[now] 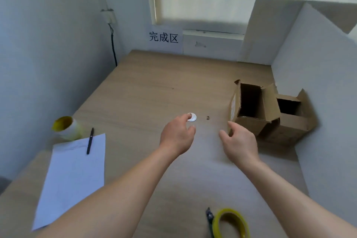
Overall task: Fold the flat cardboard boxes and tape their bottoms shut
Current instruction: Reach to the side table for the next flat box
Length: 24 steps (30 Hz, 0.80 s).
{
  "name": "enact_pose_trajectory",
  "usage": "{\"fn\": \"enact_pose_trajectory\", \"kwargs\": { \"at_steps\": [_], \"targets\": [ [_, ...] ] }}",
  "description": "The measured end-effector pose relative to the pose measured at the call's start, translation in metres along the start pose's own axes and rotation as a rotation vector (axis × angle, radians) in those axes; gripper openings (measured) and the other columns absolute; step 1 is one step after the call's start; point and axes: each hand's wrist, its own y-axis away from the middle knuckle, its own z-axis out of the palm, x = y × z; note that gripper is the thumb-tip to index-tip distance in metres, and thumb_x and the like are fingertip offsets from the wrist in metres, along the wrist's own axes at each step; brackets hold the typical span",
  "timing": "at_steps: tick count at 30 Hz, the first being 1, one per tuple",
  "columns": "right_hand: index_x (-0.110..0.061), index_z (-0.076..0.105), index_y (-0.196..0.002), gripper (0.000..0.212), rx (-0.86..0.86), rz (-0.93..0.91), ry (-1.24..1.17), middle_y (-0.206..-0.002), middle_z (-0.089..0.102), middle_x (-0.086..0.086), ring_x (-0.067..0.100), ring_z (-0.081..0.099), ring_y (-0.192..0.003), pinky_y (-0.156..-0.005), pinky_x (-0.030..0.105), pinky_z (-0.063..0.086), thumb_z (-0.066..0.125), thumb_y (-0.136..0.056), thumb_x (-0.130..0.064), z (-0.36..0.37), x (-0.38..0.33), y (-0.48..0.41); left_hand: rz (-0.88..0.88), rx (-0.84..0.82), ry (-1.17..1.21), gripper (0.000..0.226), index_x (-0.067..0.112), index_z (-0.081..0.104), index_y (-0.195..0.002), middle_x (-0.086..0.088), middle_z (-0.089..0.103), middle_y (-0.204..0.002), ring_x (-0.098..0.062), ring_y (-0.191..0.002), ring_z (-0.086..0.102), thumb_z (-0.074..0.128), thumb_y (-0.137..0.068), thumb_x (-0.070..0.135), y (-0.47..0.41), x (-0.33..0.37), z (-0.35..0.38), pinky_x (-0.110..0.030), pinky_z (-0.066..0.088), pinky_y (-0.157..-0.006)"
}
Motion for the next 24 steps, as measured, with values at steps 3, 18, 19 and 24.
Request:
{"fn": "enact_pose_trajectory", "kwargs": {
  "at_steps": [3, 18, 19, 24],
  "targets": [
    [-0.012, 0.052, -0.141, 0.049, -0.050, -0.118, 0.084, -0.143, 0.055, 0.004, 0.024, 0.047, -0.132, -0.102, 0.032, 0.038, 0.055, -0.095, -0.031, 0.010, -0.033, 0.025, -0.022, 0.084, -0.070, 0.042, 0.024, 0.052, -0.138, 0.003, 0.054, -0.141, -0.020, -0.125, 0.052, 0.050, -0.098, 0.031, 0.031, -0.029, -0.032, -0.032, 0.044, -0.094],
    [-0.015, 0.053, -0.140, 0.049, -0.275, -0.786, 0.172, -0.145, 0.052, 0.001, 0.023, 0.047, -0.131, -0.101, 0.034, 0.039, 0.056, -0.095, -0.036, 0.122, -0.213, 0.261, -0.294, 0.437, -0.355, 0.043, 0.021, 0.059, -0.128, 0.005, 0.057, -0.131, -0.020, -0.118, 0.053, 0.045, -0.097, 0.049, 0.306, -0.203, -0.205, -0.033, 0.045, -0.088],
    [-0.016, 0.052, -0.140, 0.049, -0.297, -0.823, 0.169, -0.146, 0.052, 0.001, 0.023, 0.047, -0.132, -0.101, 0.034, 0.039, 0.055, -0.096, -0.037, 0.131, -0.221, 0.283, -0.319, 0.453, -0.360, 0.042, 0.021, 0.060, -0.126, 0.004, 0.058, -0.131, -0.020, -0.118, 0.052, 0.046, -0.097, 0.048, 0.331, -0.214, -0.212, -0.033, 0.044, -0.088],
    [-0.020, 0.052, -0.141, 0.049, -0.404, -0.995, 0.112, -0.146, 0.052, -0.003, 0.023, 0.052, -0.125, -0.099, 0.035, 0.042, 0.054, -0.096, -0.041, 0.163, -0.258, 0.396, -0.464, 0.535, -0.386, 0.038, 0.019, 0.062, -0.121, 0.002, 0.059, -0.125, -0.023, -0.121, 0.052, 0.048, -0.097, 0.045, 0.449, -0.260, -0.238, -0.037, 0.046, -0.093]
  ]
}}
